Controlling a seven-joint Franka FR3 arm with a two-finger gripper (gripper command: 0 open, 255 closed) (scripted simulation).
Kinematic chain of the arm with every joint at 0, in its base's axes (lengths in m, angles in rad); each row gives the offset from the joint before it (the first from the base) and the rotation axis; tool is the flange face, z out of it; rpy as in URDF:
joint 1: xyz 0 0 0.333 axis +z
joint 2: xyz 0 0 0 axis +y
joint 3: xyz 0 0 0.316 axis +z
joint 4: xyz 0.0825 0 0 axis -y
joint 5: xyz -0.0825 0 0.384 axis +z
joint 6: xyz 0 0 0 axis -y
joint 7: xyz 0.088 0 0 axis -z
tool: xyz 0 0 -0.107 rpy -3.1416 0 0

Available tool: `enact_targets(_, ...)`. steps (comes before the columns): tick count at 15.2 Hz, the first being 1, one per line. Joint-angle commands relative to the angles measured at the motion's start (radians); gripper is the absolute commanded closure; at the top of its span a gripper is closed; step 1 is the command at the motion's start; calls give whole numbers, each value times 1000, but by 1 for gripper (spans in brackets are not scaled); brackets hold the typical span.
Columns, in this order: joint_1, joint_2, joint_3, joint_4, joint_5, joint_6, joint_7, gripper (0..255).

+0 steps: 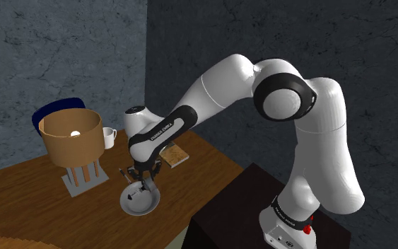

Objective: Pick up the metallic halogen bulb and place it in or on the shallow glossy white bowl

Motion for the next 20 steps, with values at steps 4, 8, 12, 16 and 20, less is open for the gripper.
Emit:
enact_targets(4, -2, 31, 4, 11, 5, 20, -2, 255)
enact_targets(8, -2, 31, 4, 11, 5, 20, -2, 255)
enact_targets(12, -2, 31, 4, 11, 5, 20, -2, 0)
enact_targets(16, -1, 9, 1, 15, 0, -6, 1, 0)
enact_targets(20, 3, -46, -8, 35, -12, -81, 8, 0)
